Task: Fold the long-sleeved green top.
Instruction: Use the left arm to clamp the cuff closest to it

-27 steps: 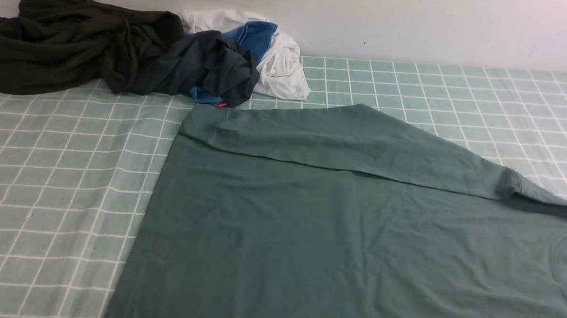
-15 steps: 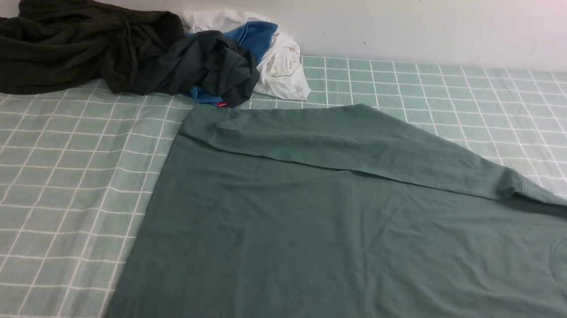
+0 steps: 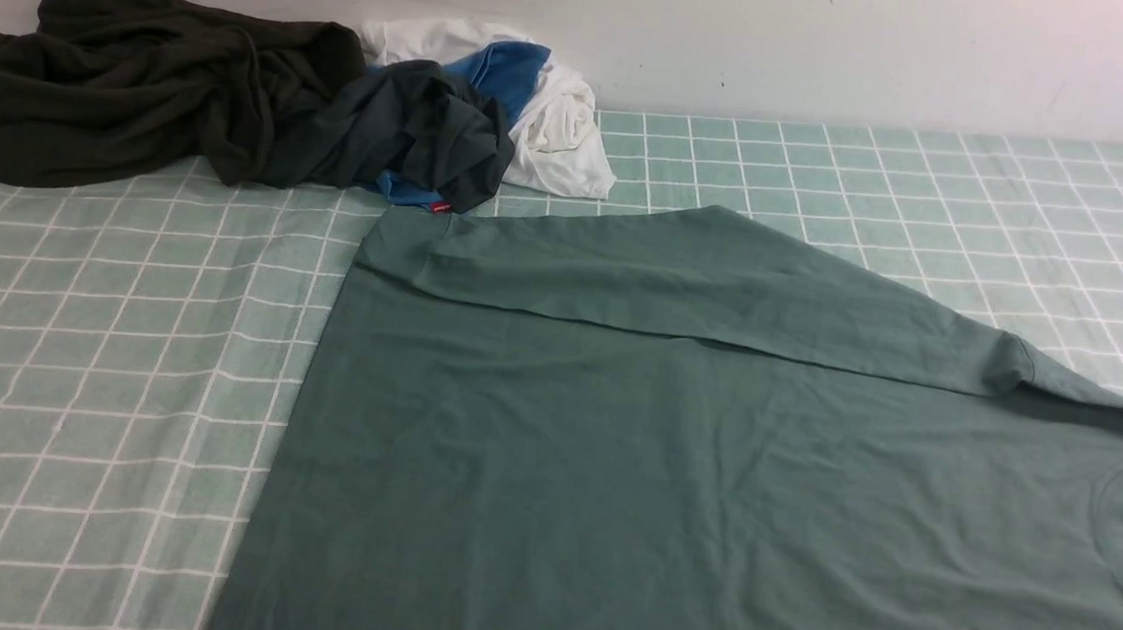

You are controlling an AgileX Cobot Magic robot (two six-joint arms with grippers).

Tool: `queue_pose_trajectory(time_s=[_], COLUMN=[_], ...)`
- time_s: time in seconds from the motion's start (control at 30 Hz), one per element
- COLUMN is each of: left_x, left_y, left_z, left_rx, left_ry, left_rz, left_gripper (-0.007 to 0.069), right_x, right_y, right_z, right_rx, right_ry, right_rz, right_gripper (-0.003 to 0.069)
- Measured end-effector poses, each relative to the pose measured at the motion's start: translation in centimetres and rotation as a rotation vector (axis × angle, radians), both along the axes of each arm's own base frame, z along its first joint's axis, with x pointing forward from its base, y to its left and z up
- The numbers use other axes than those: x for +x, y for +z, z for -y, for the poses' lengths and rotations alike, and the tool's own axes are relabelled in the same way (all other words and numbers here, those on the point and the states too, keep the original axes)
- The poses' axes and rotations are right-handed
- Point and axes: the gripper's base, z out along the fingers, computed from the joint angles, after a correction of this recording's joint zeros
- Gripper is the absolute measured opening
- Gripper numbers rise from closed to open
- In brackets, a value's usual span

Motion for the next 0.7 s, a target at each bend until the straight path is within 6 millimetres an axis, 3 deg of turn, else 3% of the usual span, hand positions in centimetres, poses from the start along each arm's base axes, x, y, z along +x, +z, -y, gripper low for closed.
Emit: queue_pose_trajectory(time_s=[0.7], left_x=[0.0], left_y=[0.0], left_z=[0.0], left_rx=[0.009], left_ry=[-0.002], left_rz=[0.0], left_gripper=[-0.0003], right_x=[-0.01], right_y=[0.0], right_z=[0.07], right_rx=[-0.017], right_ry=[-0.004], right_rz=[-0.001], right_gripper=[-0.0014])
